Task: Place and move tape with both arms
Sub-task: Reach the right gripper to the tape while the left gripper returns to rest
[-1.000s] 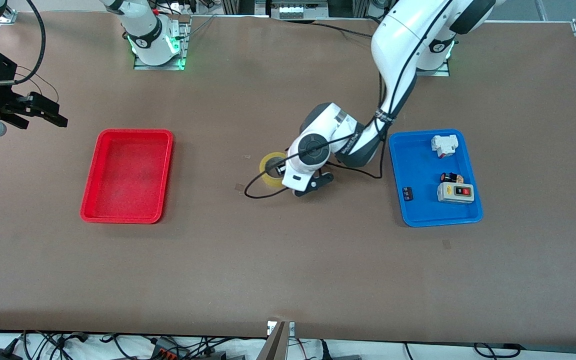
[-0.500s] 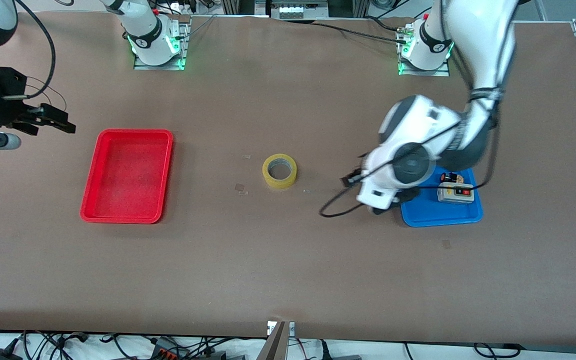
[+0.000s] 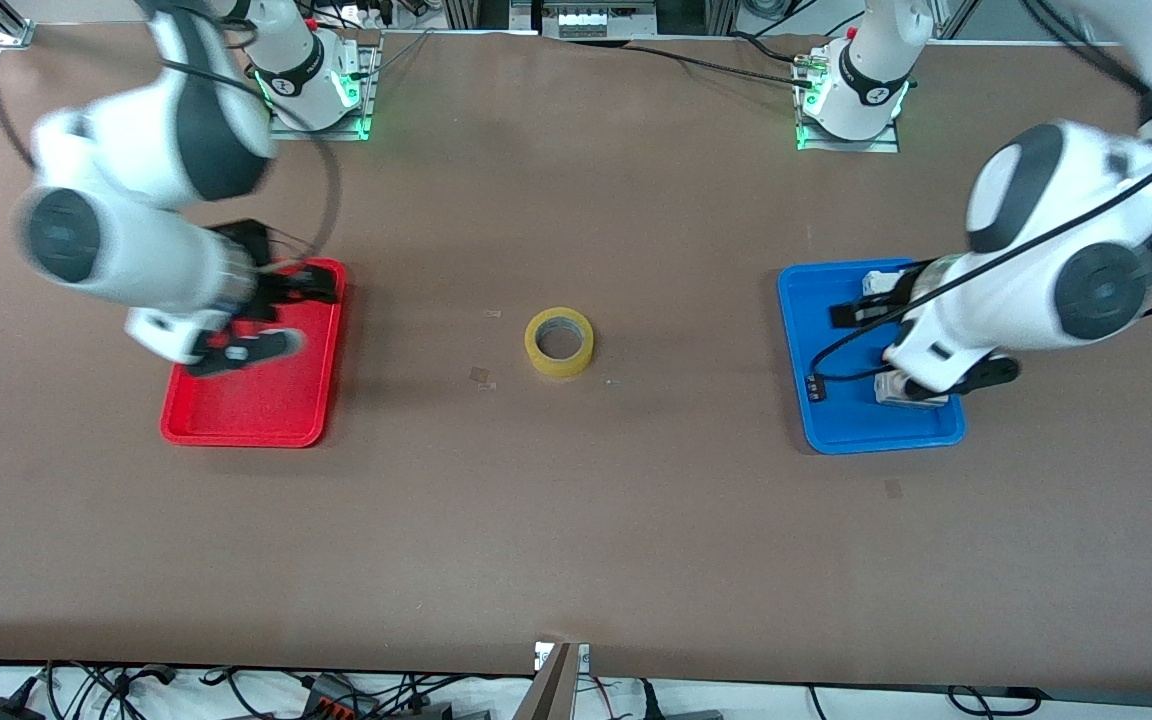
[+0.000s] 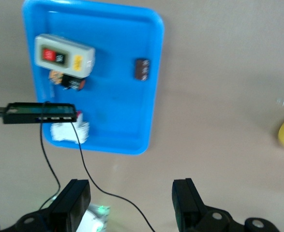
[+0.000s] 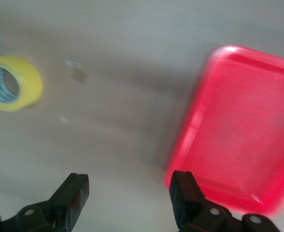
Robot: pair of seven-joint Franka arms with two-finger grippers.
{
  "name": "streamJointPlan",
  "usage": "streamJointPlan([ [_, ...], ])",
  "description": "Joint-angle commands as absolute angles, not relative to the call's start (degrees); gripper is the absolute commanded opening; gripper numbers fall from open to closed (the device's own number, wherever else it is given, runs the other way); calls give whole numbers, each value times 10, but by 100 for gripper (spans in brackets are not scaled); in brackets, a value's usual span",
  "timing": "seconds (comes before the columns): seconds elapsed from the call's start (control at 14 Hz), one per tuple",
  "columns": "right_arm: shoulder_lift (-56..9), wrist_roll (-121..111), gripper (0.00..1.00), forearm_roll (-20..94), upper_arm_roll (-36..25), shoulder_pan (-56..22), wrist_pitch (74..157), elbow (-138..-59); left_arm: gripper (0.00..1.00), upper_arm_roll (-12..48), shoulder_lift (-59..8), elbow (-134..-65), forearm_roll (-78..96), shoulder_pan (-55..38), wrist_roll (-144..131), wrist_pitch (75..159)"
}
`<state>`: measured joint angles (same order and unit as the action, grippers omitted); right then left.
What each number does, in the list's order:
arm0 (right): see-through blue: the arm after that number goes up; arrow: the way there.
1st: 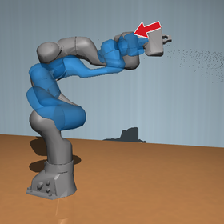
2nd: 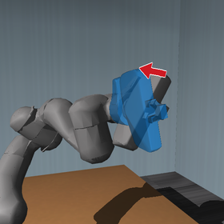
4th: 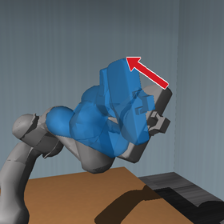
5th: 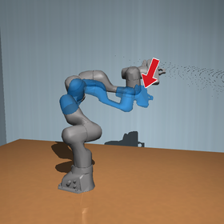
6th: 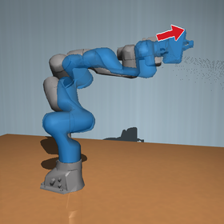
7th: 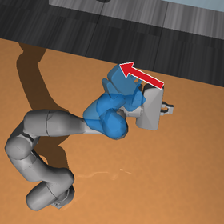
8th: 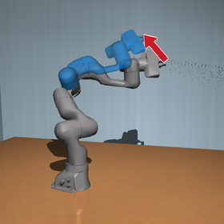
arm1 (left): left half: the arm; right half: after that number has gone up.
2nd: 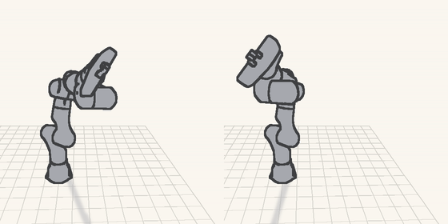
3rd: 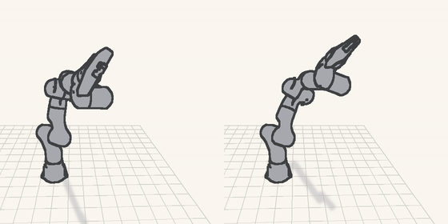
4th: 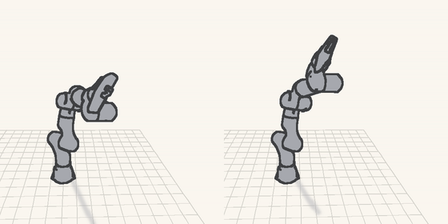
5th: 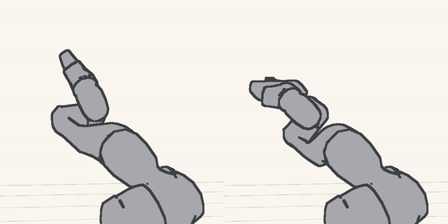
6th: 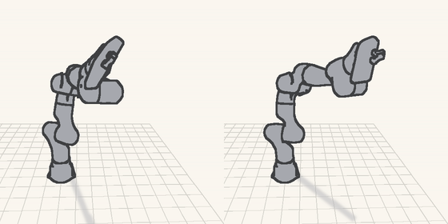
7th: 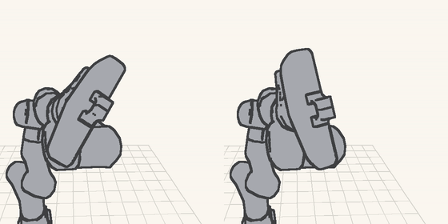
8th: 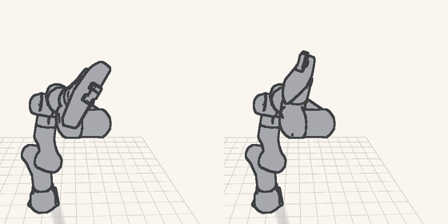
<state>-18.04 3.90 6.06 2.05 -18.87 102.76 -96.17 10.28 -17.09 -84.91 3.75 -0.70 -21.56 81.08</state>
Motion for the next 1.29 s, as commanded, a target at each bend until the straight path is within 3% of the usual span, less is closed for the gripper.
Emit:
streamJointPlan([
  [0.0,-241,150,100,62,14,-263,1094,-943,100,106,-82,-905,31,34,-110,784],
  [0.36,-338,311,100,62,14,-368,1253,-943,100,91,13,-928,22,106,90,773],
  [0.5,-361,326,100,61,13,-381,1287,-943,100,66,15,-925,-27,68,122,798],
  [0.71,-388,327,100,63,13,-383,1320,-943,100,42,16,-925,-40,31,135,909],
  [0.93,-408,334,99,69,13,-383,1360,-942,100,-6,18,-916,-26,-3,134,912],
  [1.0,-409,335,83,69,13,-383,1369,-943,100,-9,17,-916,-26,-15,128,906],
  [1.07,-407,335,45,70,14,-383,1369,-943,100,-9,14,-915,-26,-18,122,905],
  [1.14,-404,352,19,70,13,-383,1368,-942,100,-8,11,-914,-26,-19,112,904],
  [1.21,-403,379,3,69,13,-383,1368,-942,100,-8,6,-914,-26,-19,101,904],
])
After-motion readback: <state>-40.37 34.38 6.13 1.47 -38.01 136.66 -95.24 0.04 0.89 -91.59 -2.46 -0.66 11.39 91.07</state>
